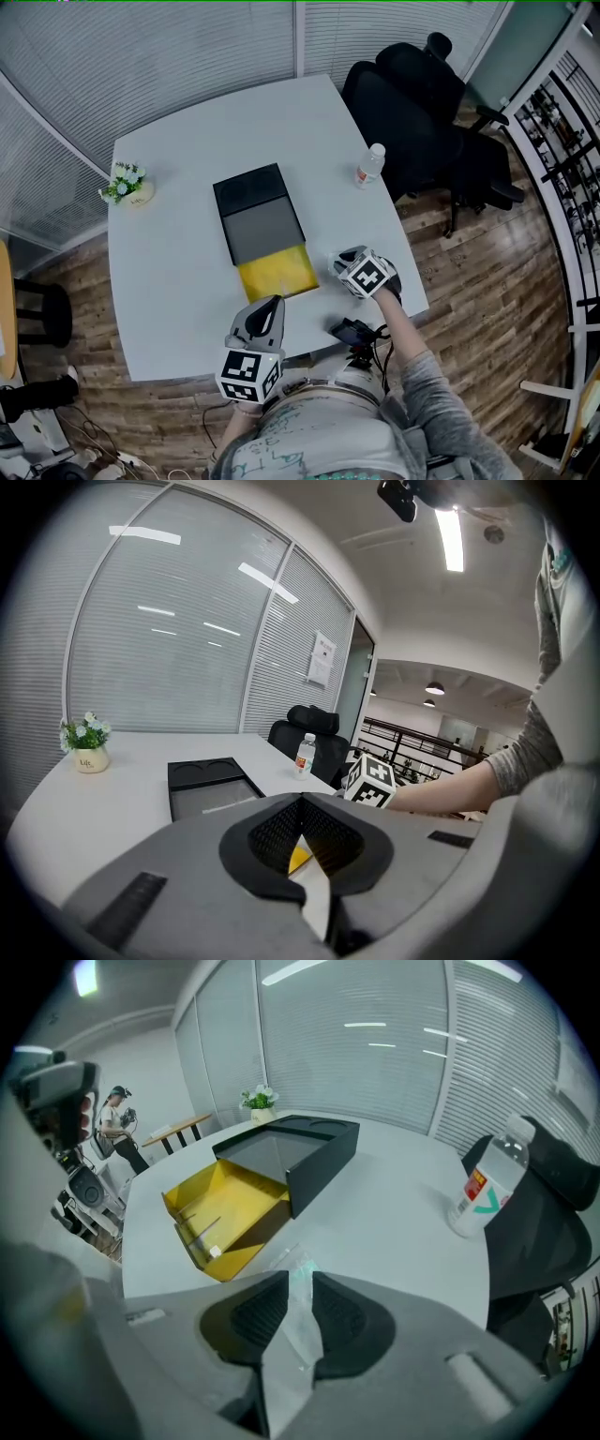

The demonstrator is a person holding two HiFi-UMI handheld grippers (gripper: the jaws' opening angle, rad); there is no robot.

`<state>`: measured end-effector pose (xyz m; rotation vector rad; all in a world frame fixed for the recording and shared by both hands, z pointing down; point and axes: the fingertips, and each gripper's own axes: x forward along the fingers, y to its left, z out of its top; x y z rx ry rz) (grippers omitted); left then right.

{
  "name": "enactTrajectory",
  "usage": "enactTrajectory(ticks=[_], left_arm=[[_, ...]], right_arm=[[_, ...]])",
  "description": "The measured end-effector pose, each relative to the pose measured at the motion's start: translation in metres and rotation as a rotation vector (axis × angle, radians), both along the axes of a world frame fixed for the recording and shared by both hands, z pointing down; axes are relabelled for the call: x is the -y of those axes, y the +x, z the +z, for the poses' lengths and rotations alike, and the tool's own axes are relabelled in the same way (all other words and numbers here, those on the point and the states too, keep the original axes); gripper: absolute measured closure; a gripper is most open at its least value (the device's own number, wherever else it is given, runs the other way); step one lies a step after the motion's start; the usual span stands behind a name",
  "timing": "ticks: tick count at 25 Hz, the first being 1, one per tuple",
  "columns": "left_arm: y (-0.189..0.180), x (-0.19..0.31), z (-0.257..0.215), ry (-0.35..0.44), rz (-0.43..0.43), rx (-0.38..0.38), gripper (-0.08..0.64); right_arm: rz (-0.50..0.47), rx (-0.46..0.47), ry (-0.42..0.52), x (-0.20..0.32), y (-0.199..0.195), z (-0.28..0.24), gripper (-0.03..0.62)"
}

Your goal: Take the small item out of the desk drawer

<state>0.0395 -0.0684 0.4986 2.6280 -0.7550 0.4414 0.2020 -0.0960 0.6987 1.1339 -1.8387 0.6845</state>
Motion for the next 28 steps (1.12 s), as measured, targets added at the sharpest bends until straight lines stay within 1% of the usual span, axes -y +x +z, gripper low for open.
enactTrajectory(ticks=[3,8,10,12,13,16,18,24,28], left_arm=[[-0.003,0.001,0.0,0.005,0.003,0.002,0.563],[-0.007,0.002,-0.002,0.011,0.006,0.001,0.563],[-0.008,0.003,-0.002,0.011,0.006,-0.002,0.561],[-0.009,0.003,-0.003,0.011,0.006,-0.004,0.561],[-0.01,0.004,-0.004,0.011,0.005,-0.006,0.563],[-0.012,0.006,-0.005,0.012,0.005,-0.009,0.563],[-0.013,0.008,-0.005,0.011,0.006,-0.011,0.561],[-0.014,0.013,-0.008,0.018,0.002,-0.027,0.561],[-0.014,0.014,-0.011,0.03,0.001,-0.036,0.561]], right_arm=[[-0.015,0.012,0.023,-0.003,-0.005,-0.018,0.505],[-0.056,0.027,0.052,-0.008,-0.013,-0.036,0.505],[-0.066,0.026,0.057,-0.01,-0.016,-0.042,0.506],[-0.077,0.023,0.07,-0.012,-0.019,-0.05,0.522],[-0.078,0.024,0.081,-0.013,-0.02,-0.056,0.525],[-0.065,0.044,0.128,-0.011,-0.026,-0.076,0.588],[-0.068,0.062,0.156,-0.011,-0.034,-0.088,0.588],[-0.128,0.067,0.224,-0.014,-0.062,-0.123,0.589],[-0.148,0.055,0.309,-0.016,-0.077,-0.148,0.589]])
